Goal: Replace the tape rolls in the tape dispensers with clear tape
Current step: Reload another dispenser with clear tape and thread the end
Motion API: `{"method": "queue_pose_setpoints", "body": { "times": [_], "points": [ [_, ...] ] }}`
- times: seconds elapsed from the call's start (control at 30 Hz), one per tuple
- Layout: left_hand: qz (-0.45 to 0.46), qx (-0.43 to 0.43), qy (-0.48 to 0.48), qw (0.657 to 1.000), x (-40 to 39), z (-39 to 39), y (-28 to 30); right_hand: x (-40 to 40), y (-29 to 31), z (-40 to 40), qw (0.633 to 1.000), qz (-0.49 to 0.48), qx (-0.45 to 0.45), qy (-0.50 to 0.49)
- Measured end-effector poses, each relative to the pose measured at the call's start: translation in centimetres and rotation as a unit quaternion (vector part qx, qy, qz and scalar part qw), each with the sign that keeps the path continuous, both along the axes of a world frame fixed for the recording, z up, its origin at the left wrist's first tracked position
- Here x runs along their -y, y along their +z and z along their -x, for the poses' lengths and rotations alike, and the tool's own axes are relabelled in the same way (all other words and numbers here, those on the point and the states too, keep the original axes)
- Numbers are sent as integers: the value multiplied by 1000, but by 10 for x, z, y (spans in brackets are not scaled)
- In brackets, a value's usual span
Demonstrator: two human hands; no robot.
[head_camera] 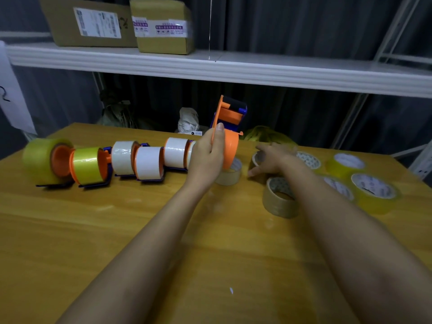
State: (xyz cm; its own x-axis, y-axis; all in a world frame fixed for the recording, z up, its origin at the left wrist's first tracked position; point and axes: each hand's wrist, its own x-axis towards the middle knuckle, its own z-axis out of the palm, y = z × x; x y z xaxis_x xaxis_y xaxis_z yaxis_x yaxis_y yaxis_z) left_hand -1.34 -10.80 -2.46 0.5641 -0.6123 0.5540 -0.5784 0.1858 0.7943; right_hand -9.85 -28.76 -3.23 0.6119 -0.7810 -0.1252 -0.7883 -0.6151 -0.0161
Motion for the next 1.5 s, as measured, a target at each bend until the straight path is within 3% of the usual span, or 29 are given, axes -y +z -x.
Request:
{"method": "queue_pose_setpoints", "body": {
  "times": [0.1,0.2,0.37,0.5,0.73,0.8,0.9,1.1,1.27,1.5],
  "points": [
    [-7,-3,8,1000,-3,1,0,-7,2,0,998,-3,49,29],
    [3,-8,9,1000,-10,1,0,-23,4,-9,984,-5,132,122],
    [3,-18,39,999,-19,-2,-2,-56,-7,-21,976,21,69,203],
    [4,-18,43,999,-27,-3,-4,-68,-7,-13,978,53,70,188],
    [2,-16,25,1000,-28,8,-2,-71,4,9,981,113,-65,142],
    [4,-21,13,1000,-24,11,-2,-69,5,16,986,83,-18,142],
    [8,-20,4,1000,-18,16,-1,-63,9,28,986,8,123,111],
    [16,-13,-11,1000,-5,22,1,-30,12,55,975,61,214,11],
    [7,-24,-16,1000,5,26,-2,0,9,73,980,125,141,-63],
    [1,-25,-21,999,11,29,-8,19,2,76,990,-3,76,-119]
  ]
}}
